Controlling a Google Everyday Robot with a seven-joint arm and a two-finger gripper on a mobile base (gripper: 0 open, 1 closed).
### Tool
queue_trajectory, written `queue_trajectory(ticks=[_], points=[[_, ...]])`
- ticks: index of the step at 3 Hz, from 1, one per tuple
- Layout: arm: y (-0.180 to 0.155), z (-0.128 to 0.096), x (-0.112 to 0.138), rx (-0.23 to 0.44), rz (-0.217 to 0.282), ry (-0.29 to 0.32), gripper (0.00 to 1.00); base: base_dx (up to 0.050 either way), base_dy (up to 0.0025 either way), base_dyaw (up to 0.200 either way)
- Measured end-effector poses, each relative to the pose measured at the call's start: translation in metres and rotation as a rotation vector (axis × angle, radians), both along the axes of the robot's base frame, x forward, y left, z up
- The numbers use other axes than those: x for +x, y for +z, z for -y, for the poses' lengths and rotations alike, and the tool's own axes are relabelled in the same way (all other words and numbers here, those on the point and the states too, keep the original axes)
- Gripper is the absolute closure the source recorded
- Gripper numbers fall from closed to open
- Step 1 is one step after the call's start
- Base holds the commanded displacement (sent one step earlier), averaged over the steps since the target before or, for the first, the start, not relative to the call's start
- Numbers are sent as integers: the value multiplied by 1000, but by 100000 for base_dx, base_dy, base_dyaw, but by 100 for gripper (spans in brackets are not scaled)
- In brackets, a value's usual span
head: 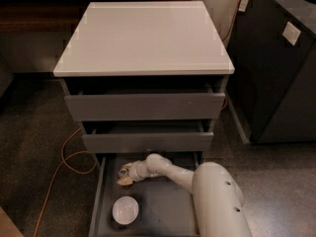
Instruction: Pick coke can from bottom drawer and place on counter
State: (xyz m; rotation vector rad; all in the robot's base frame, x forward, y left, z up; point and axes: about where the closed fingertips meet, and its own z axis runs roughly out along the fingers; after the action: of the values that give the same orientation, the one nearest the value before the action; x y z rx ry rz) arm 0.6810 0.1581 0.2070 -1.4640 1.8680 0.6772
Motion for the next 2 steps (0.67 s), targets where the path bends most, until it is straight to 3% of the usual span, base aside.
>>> queue_trajectory(ticks=[1,2], points=[[20,8,-11,3,44,-5,87,0,0,0],[40,20,-28,5,77,-8,100,0,0,0]])
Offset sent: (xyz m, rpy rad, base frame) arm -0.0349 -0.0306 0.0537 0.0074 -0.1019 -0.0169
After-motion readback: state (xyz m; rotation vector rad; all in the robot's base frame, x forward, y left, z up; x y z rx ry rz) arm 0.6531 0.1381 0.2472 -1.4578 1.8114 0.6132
